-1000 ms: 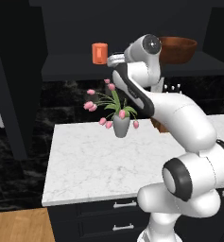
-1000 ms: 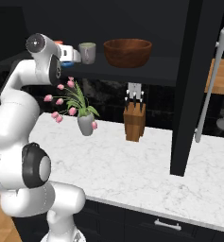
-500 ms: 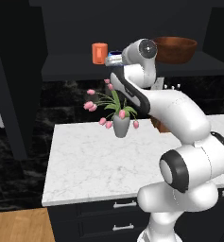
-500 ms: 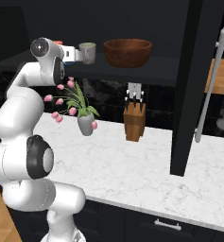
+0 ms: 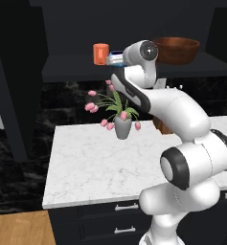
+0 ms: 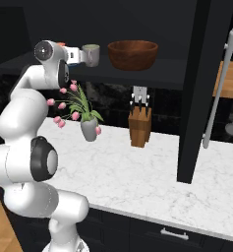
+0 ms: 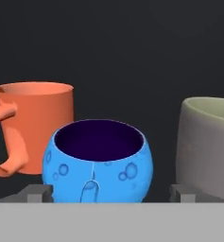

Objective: Gather all objects into one cabinet and sort the glasses and bowls to opposite sides.

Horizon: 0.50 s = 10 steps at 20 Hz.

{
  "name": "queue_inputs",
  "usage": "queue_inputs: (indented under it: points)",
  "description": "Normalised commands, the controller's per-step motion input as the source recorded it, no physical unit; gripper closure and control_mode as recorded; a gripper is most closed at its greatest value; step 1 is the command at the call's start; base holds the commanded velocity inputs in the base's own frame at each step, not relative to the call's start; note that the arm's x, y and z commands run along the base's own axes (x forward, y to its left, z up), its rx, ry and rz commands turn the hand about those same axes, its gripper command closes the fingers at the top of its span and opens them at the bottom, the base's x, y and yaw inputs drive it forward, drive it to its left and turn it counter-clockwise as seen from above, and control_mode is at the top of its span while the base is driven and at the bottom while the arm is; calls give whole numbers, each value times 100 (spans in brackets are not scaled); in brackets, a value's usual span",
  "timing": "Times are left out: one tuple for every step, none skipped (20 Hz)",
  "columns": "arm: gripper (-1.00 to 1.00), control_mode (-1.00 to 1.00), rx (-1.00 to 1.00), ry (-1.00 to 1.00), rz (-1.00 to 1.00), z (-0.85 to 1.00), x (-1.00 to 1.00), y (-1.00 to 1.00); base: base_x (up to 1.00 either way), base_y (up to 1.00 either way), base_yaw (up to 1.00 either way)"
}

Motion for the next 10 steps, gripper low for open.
queue_inputs:
  points:
    - [-100, -100, 0, -8, 0, 11, -47, 0, 0, 0, 0]
    - [-100, -100, 0, -5, 0, 6, -85, 0, 0, 0, 0]
    - [-100, -100, 0, -6, 0, 2, -100, 0, 0, 0, 0]
    - [-100, -100, 0, -4, 0, 0, -100, 0, 0, 0, 0]
    - [-100, -100, 0, -1, 0, 0, -100, 0, 0, 0, 0]
    - [-100, -100, 0, -3, 0, 0, -100, 0, 0, 0, 0]
    - [-100, -100, 1, -2, 0, 0, -100, 0, 0, 0, 0]
    - [-100, -100, 3, -2, 0, 0, -100, 0, 0, 0, 0]
    - [-100, -100, 3, -3, 0, 0, -100, 0, 0, 0, 0]
    - [-100, -100, 3, -2, 0, 0, -100, -1, 0, 0, 0]
